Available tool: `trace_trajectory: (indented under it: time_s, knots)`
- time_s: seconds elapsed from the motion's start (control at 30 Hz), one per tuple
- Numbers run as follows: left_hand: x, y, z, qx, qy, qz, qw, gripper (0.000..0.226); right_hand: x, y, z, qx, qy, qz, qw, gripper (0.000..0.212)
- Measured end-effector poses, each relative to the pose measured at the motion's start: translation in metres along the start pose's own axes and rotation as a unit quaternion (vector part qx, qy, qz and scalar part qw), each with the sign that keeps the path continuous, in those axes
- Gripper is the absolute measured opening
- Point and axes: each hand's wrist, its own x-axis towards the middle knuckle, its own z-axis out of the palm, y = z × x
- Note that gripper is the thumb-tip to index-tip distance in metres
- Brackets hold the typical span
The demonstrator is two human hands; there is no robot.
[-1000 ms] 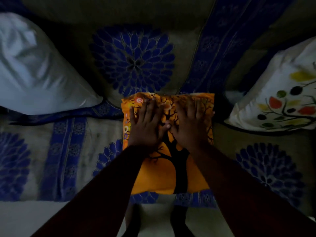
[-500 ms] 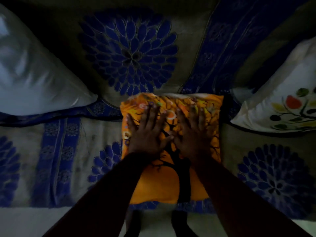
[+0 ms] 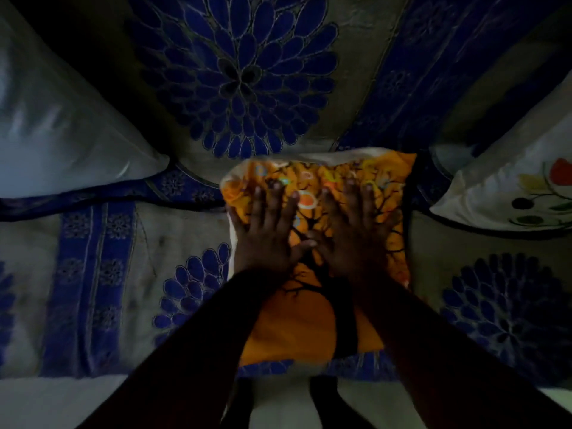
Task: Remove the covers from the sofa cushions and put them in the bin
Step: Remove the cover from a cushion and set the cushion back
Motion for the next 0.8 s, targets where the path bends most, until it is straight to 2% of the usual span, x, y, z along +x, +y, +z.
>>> trace_trajectory:
  time_s: [0.1, 0.27, 0.37, 0.5, 0.63, 0.8]
  knots:
    - [0.006, 0.002, -0.011, 0.025, 0.003, 0.05, 0.998, 0.093, 0.007, -0.016, -0.003, -0.034, 0.007, 0.011, 0.999, 0.083]
    - [0.008, -0.041, -0.008, 0.036, -0.006, 0.02, 0.999, 0.093, 0.018, -0.051, -0.002, -0.036, 0.006, 0.015, 0.999, 0.083]
    - [-0.005, -0.016, -0.048, -0.018, -0.004, 0.026, 0.999, 0.095, 0.002, -0.034, -0.037, 0.026, -0.004, 0.005, 1.0, 0.086]
    - [-0.085, 0.031, -0.092, -0.101, 0.042, -0.025, 0.994, 0.095, -0.088, -0.008, -0.074, 0.099, 0.032, 0.049, 0.993, 0.089]
    - [-0.177, 0.053, -0.045, -0.072, -0.076, -0.038, 0.994, 0.106, -0.17, 0.01, -0.037, 0.065, -0.051, 0.058, 0.995, 0.105]
    - [-0.153, 0.015, 0.043, -0.009, -0.122, -0.026, 0.992, 0.117, -0.145, -0.005, 0.045, -0.003, -0.121, 0.09, 0.989, 0.115]
